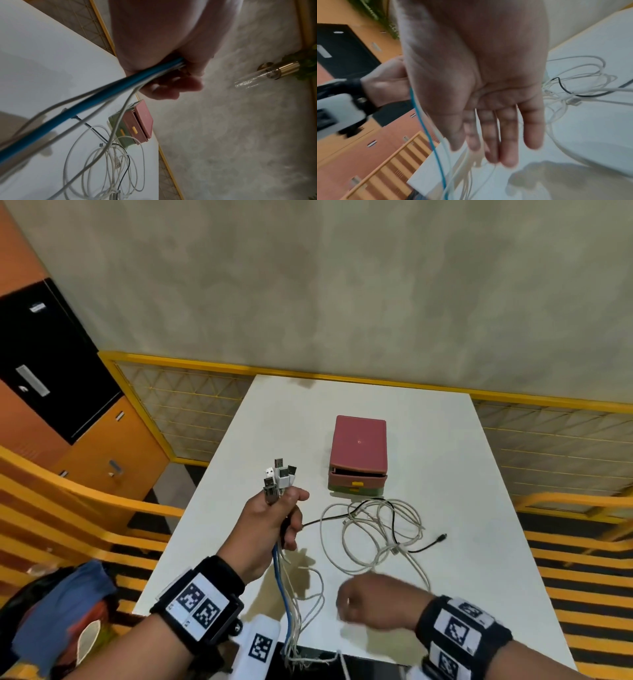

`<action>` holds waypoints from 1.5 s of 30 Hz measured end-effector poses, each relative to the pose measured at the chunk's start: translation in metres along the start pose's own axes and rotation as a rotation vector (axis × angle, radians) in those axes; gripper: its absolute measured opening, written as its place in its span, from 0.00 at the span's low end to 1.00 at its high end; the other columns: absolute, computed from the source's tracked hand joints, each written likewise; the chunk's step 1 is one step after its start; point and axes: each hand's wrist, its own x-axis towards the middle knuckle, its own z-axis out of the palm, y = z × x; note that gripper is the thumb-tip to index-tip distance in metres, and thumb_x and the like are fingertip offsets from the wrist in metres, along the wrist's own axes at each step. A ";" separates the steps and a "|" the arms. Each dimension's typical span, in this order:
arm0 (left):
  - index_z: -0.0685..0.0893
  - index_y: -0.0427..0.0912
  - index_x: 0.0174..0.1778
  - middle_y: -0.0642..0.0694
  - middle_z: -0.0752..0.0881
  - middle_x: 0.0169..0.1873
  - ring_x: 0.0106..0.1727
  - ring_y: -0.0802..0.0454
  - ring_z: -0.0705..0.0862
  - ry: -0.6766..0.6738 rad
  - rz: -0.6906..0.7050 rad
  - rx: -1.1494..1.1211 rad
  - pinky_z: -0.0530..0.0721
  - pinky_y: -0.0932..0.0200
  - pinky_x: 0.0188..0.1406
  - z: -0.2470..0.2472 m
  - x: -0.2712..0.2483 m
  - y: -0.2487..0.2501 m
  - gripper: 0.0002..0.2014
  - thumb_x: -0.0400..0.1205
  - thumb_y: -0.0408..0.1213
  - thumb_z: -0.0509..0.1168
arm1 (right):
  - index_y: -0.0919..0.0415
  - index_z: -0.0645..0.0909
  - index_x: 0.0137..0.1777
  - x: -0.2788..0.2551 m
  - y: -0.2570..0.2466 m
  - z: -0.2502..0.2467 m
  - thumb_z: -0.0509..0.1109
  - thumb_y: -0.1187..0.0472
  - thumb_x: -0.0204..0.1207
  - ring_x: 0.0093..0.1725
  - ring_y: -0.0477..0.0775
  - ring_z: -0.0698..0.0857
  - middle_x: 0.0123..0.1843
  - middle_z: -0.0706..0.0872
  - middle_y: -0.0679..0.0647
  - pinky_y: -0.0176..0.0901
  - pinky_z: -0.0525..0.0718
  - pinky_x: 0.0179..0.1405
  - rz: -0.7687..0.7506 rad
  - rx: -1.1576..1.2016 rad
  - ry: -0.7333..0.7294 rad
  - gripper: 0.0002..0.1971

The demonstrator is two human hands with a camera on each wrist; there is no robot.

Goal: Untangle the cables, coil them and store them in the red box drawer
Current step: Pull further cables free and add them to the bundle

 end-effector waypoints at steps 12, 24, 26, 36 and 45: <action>0.89 0.36 0.48 0.43 0.76 0.21 0.16 0.54 0.65 -0.032 -0.076 -0.074 0.64 0.61 0.22 -0.011 0.014 -0.003 0.10 0.87 0.32 0.62 | 0.55 0.81 0.63 0.156 -0.009 -0.036 0.62 0.64 0.76 0.64 0.64 0.76 0.61 0.80 0.56 0.57 0.75 0.57 0.131 -0.503 0.513 0.16; 0.86 0.36 0.50 0.36 0.92 0.46 0.55 0.41 0.90 0.015 -0.096 -0.140 0.84 0.40 0.58 -0.006 0.050 -0.003 0.17 0.88 0.45 0.57 | 0.54 0.81 0.40 0.140 0.018 -0.024 0.69 0.55 0.66 0.47 0.60 0.81 0.43 0.83 0.52 0.54 0.76 0.44 0.029 -0.339 0.637 0.05; 0.87 0.39 0.51 0.38 0.92 0.55 0.63 0.44 0.88 0.031 -0.103 -0.157 0.82 0.39 0.64 -0.004 0.053 -0.006 0.16 0.89 0.45 0.57 | 0.54 0.80 0.42 0.122 0.013 -0.039 0.61 0.55 0.75 0.48 0.55 0.78 0.45 0.83 0.50 0.52 0.77 0.46 0.001 0.094 0.784 0.07; 0.88 0.43 0.60 0.44 0.91 0.59 0.65 0.48 0.88 -0.034 -0.073 -0.163 0.82 0.44 0.68 0.047 0.046 -0.001 0.14 0.88 0.43 0.60 | 0.63 0.82 0.47 0.032 -0.039 -0.088 0.66 0.66 0.82 0.44 0.45 0.89 0.47 0.89 0.54 0.40 0.86 0.43 -0.269 0.998 0.963 0.04; 0.87 0.37 0.57 0.42 0.93 0.47 0.47 0.50 0.92 -0.168 -0.024 -0.209 0.88 0.59 0.44 0.076 0.032 0.002 0.13 0.89 0.33 0.56 | 0.63 0.85 0.44 0.005 -0.037 -0.071 0.68 0.69 0.79 0.48 0.43 0.87 0.50 0.88 0.47 0.33 0.85 0.47 -0.321 0.881 0.978 0.05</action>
